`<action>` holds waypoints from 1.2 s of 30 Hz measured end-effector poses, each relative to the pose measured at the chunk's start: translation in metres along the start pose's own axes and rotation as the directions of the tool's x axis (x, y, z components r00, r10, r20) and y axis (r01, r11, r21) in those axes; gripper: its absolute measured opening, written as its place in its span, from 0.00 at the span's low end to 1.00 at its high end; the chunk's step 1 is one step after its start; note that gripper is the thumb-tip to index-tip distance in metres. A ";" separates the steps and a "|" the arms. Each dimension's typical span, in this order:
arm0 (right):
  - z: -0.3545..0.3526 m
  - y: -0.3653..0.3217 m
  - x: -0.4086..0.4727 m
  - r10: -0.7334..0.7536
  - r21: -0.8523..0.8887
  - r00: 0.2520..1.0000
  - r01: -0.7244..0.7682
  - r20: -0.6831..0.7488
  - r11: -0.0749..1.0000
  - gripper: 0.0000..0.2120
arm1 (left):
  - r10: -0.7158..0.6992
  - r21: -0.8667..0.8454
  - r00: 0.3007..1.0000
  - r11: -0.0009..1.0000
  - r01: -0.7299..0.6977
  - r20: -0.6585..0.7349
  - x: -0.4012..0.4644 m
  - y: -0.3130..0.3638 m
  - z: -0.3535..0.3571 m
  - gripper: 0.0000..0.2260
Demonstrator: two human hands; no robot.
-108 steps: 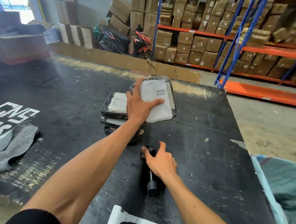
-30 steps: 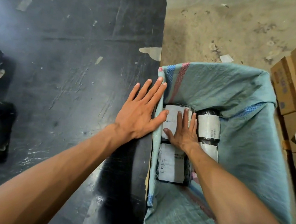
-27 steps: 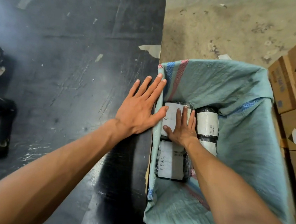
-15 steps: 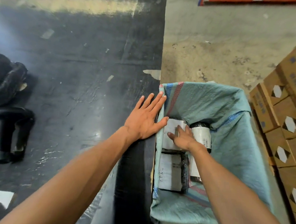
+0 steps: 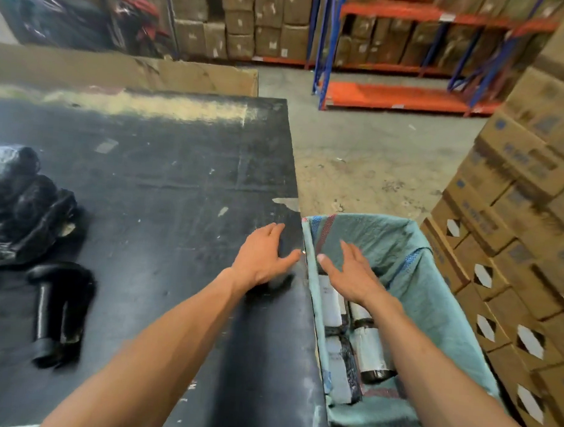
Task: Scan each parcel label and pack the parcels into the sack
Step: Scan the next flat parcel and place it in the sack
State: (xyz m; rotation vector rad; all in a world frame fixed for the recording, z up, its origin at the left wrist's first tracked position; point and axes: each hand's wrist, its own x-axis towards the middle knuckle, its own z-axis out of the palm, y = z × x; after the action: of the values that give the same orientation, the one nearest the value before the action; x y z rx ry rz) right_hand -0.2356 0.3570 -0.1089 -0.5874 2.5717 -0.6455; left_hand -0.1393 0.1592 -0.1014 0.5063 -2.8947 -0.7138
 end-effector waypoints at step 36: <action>0.239 -0.406 -0.091 -0.148 0.064 0.960 0.136 0.237 0.989 0.38 | -0.614 -0.115 0.789 0.786 0.608 -0.025 -0.106 -0.399 -0.362 0.67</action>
State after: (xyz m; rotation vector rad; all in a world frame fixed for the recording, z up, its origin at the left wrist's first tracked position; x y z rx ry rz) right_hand 0.0751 -0.0055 -0.0628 -0.7897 2.2976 -0.6366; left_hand 0.1455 -0.2920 0.0271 1.4642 -2.5943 -0.8853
